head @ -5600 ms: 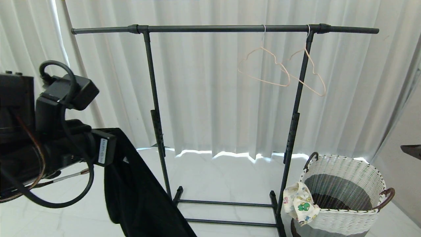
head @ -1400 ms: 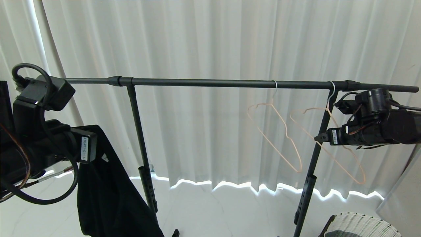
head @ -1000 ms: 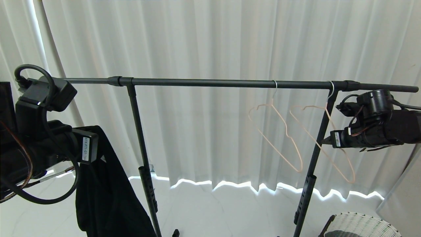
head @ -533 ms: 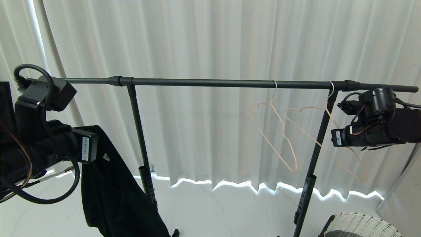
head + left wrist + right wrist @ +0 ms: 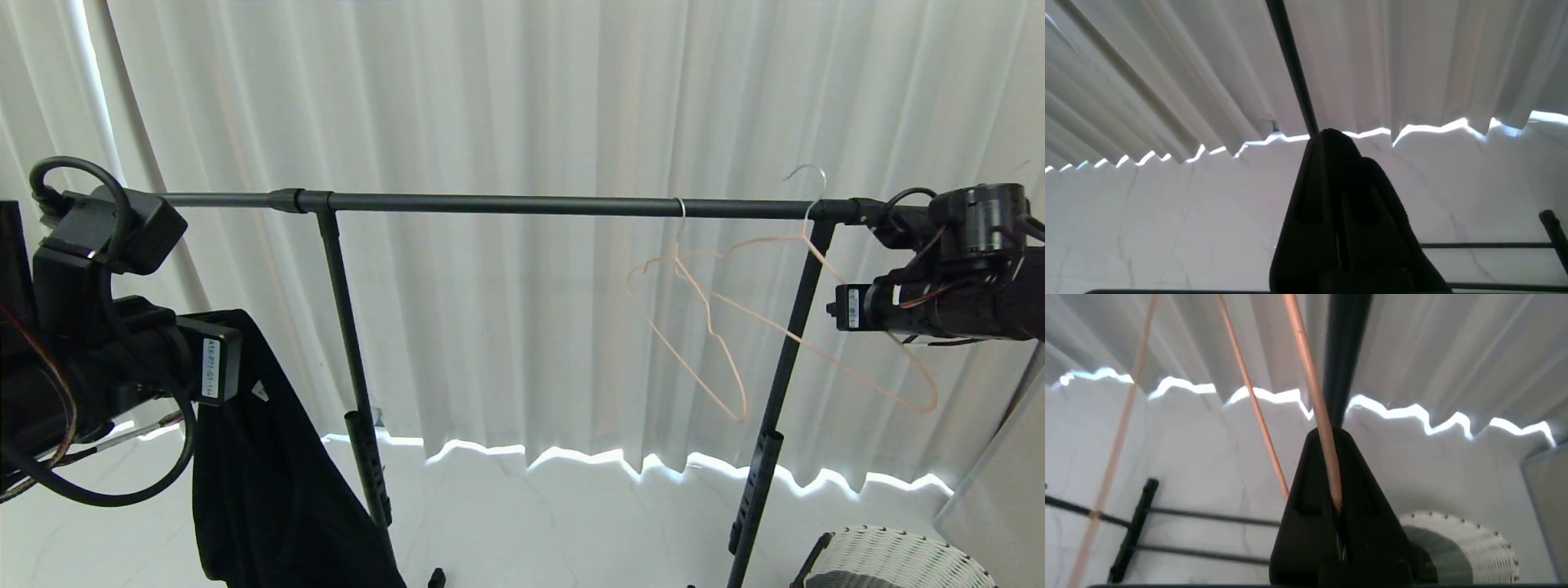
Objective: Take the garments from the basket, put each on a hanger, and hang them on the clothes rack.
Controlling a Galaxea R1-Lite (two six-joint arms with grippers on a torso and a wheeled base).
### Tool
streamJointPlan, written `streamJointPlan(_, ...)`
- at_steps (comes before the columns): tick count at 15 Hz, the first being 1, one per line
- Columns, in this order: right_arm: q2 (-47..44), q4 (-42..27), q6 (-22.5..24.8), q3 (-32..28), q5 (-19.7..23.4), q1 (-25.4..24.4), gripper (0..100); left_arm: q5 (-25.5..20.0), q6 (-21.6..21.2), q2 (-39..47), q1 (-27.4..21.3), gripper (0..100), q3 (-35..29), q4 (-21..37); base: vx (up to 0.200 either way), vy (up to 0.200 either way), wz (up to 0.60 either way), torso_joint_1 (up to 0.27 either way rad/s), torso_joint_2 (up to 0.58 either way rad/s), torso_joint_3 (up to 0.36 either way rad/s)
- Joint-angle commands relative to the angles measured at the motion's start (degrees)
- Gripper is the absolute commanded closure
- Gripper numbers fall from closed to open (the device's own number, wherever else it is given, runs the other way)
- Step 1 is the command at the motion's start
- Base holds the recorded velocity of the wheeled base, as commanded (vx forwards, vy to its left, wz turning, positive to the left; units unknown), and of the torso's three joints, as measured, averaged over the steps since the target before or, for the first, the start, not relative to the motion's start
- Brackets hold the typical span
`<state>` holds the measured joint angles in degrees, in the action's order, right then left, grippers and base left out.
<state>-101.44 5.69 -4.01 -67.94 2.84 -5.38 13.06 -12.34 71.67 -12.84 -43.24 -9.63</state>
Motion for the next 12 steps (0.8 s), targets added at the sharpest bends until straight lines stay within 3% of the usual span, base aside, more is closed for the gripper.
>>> streamJointPlan(1,3.8,1.7,0.0,2.4,0.1,-0.5,100,0.0,-0.1,0.1,0.0,100,0.1,-1.0,0.000,0.000,0.00,0.000,0.00,0.000)
streamJointPlan(6,13.5,7.8,0.4,14.9,0.0,-0.7,100,0.2,-0.1,-0.1,0.0,100,0.1,-2.1,0.000,0.000,0.00,0.000,0.00,0.000)
streamJointPlan(12,27.6,7.8,1.1,28.3,-0.4,-1.7,100,0.5,-0.2,0.1,-0.3,100,0.1,-2.1,-0.200,0.000,0.00,0.003,0.00,0.008)
